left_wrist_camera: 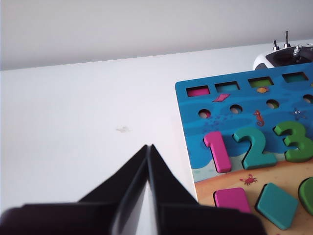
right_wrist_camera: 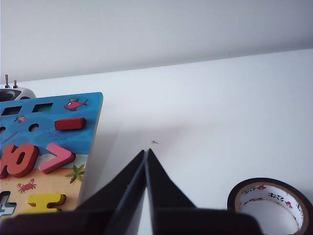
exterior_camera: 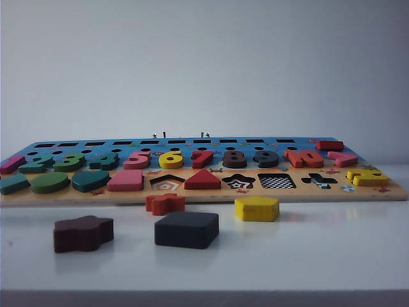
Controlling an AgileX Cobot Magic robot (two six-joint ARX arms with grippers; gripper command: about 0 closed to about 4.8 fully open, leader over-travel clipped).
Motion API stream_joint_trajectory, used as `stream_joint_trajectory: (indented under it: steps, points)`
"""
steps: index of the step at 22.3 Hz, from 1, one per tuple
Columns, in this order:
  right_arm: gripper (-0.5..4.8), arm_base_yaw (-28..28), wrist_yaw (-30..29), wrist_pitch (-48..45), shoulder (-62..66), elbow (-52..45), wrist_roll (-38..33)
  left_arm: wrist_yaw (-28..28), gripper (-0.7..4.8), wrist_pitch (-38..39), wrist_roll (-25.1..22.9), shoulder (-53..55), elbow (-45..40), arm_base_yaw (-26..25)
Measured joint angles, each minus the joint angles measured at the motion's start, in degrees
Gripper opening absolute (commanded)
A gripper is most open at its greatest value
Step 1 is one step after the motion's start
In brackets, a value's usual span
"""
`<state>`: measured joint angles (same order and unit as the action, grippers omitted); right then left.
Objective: Insert the cube into the slot.
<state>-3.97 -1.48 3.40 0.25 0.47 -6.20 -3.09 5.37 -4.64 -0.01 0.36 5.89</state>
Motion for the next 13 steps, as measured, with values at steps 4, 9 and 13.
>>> stream_joint_trajectory:
  steps: [4, 9, 13]
  points:
    - [-0.01, 0.0, 0.0, 0.0, 0.0, 0.0, 0.0, 0.0, 0.17, 0.2, -0.3, 0.9, 0.9, 0.0]
    - [-0.01, 0.0, 0.0, 0.0, 0.0, 0.0, 0.0, 2.0, 0.17, 0.9, -0.7, 7.4, 6.7, 1.6]
    - [-0.01, 0.0, 0.0, 0.0, 0.0, 0.0, 0.0, 4.2, 0.17, 4.7, -0.9, 12.9, 14.1, 3.7]
